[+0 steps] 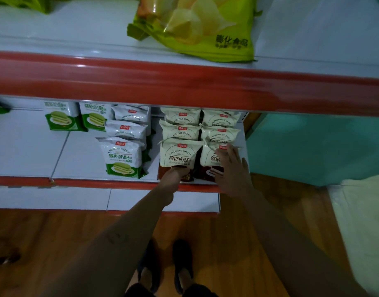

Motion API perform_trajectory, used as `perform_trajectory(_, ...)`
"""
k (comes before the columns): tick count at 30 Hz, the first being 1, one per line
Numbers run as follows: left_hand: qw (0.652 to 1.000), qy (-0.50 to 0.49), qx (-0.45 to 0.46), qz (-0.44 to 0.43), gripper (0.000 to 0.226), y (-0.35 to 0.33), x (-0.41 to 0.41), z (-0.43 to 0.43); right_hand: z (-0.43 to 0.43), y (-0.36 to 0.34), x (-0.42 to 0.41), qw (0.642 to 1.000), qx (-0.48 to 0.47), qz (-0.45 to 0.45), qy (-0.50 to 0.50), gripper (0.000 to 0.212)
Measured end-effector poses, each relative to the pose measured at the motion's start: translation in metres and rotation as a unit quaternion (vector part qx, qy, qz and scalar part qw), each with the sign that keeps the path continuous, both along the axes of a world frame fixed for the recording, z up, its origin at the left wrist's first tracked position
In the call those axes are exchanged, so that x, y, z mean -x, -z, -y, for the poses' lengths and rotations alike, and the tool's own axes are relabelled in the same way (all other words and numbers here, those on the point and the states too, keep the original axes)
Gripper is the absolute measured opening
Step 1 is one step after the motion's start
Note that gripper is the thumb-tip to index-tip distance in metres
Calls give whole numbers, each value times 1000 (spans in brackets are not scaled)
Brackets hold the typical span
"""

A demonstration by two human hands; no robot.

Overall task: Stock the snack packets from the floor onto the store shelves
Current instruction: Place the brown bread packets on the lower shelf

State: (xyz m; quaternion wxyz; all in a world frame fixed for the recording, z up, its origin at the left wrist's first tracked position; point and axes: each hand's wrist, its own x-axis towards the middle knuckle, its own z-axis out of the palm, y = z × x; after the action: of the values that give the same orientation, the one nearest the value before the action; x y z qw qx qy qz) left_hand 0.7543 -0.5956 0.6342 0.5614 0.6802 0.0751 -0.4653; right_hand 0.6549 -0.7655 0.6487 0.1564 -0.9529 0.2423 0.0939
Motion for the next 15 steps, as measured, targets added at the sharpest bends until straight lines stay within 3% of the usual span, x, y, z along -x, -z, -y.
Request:
perform_trajectory(6, 1000, 6, 0, 0, 35, -6, 11, -18, -21, 5, 10, 997, -8, 66, 40, 75)
perform_trajectory(15, 993, 38, -6, 109, 32, -42, 15, -35, -52, 10, 26, 968, -112, 156, 160, 83)
